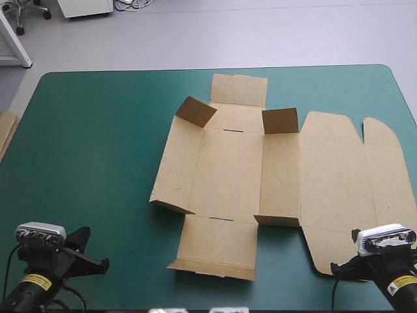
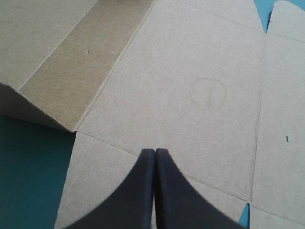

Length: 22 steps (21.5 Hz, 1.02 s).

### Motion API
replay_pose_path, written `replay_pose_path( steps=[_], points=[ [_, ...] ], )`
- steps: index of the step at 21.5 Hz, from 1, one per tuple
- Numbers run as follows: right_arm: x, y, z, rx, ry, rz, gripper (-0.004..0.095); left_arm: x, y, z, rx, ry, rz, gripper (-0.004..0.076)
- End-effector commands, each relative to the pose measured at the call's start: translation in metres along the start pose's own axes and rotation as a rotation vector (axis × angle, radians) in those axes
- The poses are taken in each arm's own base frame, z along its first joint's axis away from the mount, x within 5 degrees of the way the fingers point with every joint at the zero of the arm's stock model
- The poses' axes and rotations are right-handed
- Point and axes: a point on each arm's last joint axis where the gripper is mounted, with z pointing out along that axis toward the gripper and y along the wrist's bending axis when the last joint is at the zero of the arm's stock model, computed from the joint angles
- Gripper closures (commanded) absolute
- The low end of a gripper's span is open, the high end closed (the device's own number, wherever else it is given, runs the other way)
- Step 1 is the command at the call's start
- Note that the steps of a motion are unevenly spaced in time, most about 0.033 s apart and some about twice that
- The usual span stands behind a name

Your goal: Fold the box

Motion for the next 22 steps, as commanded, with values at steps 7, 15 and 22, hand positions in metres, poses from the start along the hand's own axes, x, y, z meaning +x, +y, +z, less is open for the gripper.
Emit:
replay_pose_path(
  steps=[7,15,22],
  points=[
    [-0.013,-0.002,-0.004,0.018,-0.089,-0.01,0.0923,-0.014,0.0,-0.004,0.004,-0.091,-0.018,0.0734],
    [-0.017,-0.002,-0.007,0.023,-0.099,-0.014,0.0923,-0.014,0.0,-0.004,0.007,-0.085,-0.029,0.0734],
    [-0.046,-0.005,-0.011,0.033,-0.175,-0.019,0.0903,-0.036,0.0,-0.013,0.012,-0.146,-0.066,0.0585]
  ],
)
